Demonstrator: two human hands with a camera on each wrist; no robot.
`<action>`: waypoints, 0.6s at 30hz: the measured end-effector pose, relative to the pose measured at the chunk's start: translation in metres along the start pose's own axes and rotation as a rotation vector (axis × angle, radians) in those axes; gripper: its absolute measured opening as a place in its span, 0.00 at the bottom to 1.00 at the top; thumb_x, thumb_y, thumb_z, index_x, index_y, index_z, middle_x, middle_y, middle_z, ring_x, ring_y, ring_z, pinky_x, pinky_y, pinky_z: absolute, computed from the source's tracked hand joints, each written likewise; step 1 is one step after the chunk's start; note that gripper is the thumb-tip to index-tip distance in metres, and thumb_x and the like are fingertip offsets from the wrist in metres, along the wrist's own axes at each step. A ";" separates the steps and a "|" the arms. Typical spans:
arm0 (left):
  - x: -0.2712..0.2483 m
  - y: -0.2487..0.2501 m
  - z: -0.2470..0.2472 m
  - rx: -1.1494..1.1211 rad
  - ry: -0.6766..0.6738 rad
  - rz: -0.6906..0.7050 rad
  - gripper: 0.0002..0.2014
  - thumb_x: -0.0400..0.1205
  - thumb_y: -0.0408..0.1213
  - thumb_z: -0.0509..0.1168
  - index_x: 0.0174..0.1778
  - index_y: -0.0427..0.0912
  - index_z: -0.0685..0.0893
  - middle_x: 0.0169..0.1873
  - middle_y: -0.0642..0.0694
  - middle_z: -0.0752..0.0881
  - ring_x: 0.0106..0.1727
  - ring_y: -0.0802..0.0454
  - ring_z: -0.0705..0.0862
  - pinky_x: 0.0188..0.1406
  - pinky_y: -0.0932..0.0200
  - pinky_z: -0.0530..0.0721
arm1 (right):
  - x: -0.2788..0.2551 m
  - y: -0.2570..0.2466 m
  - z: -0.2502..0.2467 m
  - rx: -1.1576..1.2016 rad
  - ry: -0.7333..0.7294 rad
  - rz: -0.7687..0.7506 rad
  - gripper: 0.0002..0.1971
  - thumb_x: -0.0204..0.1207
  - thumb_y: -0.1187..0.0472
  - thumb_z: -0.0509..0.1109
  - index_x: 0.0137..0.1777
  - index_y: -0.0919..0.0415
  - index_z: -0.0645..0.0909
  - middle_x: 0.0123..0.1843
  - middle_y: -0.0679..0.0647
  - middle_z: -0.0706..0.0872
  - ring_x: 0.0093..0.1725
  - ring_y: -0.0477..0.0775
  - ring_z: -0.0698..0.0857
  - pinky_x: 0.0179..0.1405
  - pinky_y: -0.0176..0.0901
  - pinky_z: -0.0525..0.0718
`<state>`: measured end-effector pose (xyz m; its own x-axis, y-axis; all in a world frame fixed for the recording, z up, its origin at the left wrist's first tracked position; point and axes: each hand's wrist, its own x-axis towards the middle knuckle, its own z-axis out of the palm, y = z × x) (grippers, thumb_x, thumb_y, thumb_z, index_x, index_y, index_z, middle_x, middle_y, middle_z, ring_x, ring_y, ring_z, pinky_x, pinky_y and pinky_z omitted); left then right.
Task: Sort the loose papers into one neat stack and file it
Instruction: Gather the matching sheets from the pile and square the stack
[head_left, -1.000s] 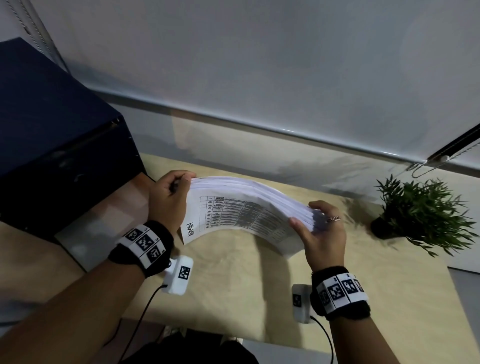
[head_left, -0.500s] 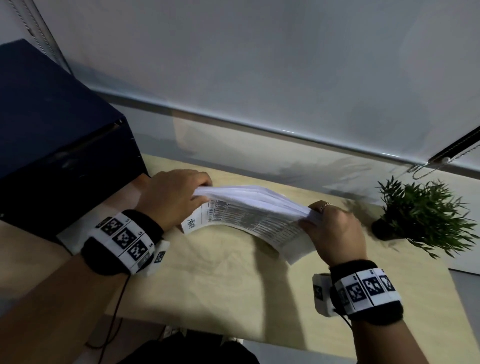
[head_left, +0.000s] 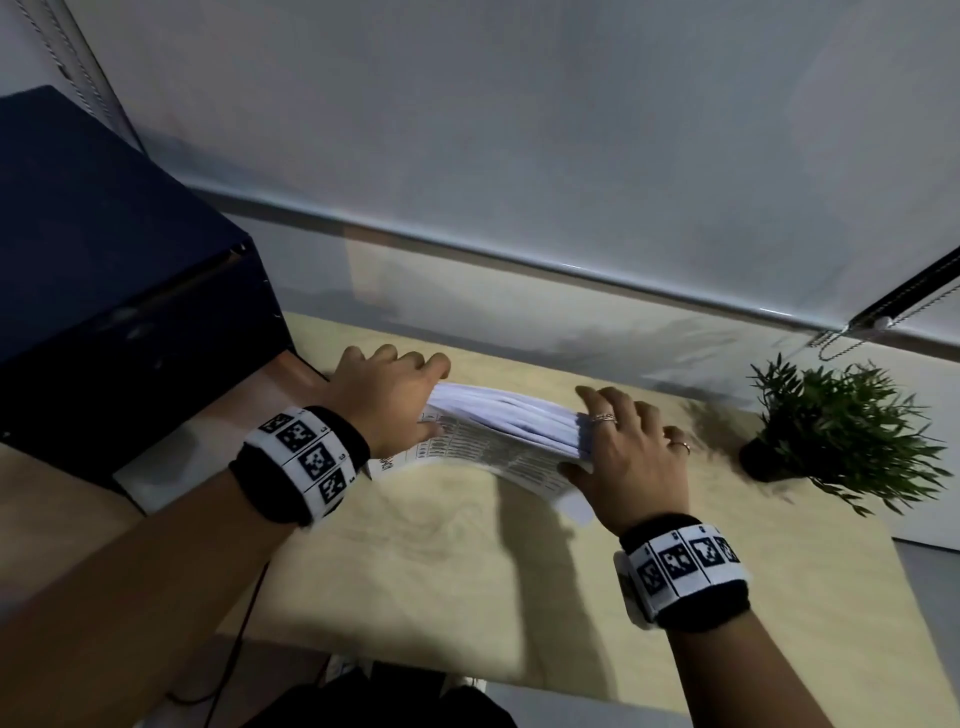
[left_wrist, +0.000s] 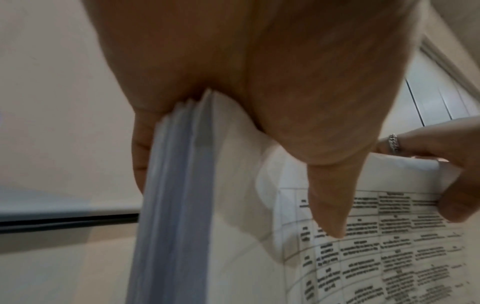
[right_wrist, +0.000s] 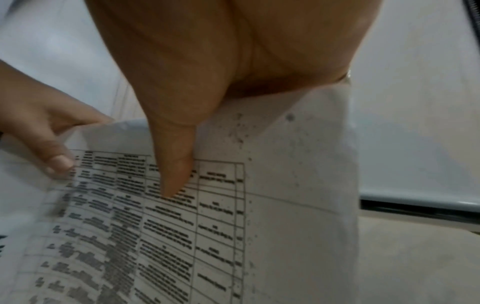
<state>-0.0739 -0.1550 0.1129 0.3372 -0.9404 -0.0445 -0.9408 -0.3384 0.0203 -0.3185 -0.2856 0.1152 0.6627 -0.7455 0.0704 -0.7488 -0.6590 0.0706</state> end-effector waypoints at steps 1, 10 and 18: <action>0.001 0.002 -0.001 -0.003 0.006 -0.005 0.30 0.72 0.66 0.66 0.65 0.56 0.67 0.57 0.55 0.84 0.59 0.46 0.81 0.52 0.46 0.74 | 0.000 -0.003 0.000 -0.016 0.007 -0.009 0.46 0.59 0.38 0.80 0.77 0.45 0.67 0.72 0.48 0.77 0.68 0.62 0.77 0.60 0.68 0.76; 0.013 0.006 -0.006 0.021 -0.004 -0.008 0.24 0.76 0.58 0.66 0.65 0.54 0.70 0.57 0.54 0.83 0.60 0.47 0.80 0.51 0.46 0.71 | 0.008 -0.008 0.004 0.025 0.006 0.053 0.40 0.66 0.43 0.77 0.78 0.48 0.68 0.62 0.50 0.84 0.60 0.61 0.83 0.57 0.66 0.76; 0.012 -0.006 -0.011 -0.018 0.025 0.060 0.14 0.78 0.52 0.69 0.54 0.53 0.76 0.47 0.52 0.88 0.52 0.45 0.86 0.43 0.52 0.68 | 0.011 0.006 -0.014 0.092 0.030 0.056 0.34 0.66 0.46 0.78 0.73 0.44 0.73 0.44 0.52 0.91 0.51 0.58 0.90 0.55 0.57 0.77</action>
<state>-0.0639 -0.1643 0.1231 0.2813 -0.9594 -0.0176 -0.9586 -0.2818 0.0407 -0.3162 -0.2962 0.1303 0.6184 -0.7792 0.1018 -0.7814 -0.6235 -0.0255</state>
